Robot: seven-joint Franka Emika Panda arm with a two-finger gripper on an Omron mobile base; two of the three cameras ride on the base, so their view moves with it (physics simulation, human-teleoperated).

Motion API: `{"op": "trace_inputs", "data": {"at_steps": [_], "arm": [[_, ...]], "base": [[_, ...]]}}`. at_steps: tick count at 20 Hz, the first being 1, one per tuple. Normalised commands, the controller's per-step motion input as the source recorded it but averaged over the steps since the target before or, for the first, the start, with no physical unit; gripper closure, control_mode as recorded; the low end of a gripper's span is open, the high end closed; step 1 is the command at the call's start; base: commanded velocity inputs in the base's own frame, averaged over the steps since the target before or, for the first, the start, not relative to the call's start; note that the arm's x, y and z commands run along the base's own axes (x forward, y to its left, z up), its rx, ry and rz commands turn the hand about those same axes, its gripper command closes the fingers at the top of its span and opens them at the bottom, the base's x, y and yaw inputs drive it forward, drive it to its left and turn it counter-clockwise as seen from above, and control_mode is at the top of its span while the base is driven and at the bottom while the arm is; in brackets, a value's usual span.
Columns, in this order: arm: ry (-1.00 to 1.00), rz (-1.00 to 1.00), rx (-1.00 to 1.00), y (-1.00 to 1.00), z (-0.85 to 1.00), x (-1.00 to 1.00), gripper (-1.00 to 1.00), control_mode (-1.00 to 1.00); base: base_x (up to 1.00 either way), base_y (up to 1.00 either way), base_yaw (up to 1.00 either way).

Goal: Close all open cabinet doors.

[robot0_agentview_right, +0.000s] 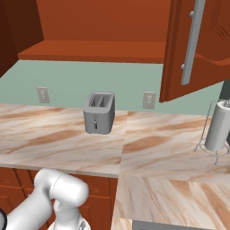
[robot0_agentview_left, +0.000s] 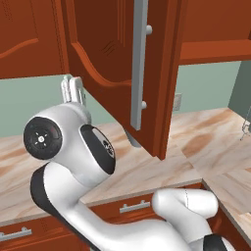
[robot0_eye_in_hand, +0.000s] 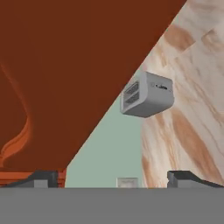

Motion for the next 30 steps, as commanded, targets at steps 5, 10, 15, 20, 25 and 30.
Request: {"op": "trace_inputs", "data": {"at_steps": [5,10,15,20,25,30], "arm": [[0.00,-0.15,0.00,-0.28,0.03,-0.04,-1.00,-1.00],[0.00,-0.11,0.00,-0.39,0.01,-0.02,-1.00,-1.00],[-0.01,-0.08,0.00,-0.40,0.04,-0.03,-1.00,-1.00],[-0.03,-0.06,0.00,-0.40,0.12,-0.01,-1.00,-1.00],[-0.03,-0.02,0.00,-0.48,0.13,0.03,-1.00,-1.00],[0.00,0.00,0.00,-0.56,0.07,0.17,-1.00,-1.00]], "base": [[0.00,0.00,0.00],[0.00,0.00,0.00],[0.00,0.00,0.00],[0.00,0.00,0.00],[0.00,0.00,0.00],[0.00,0.00,0.00]]}}
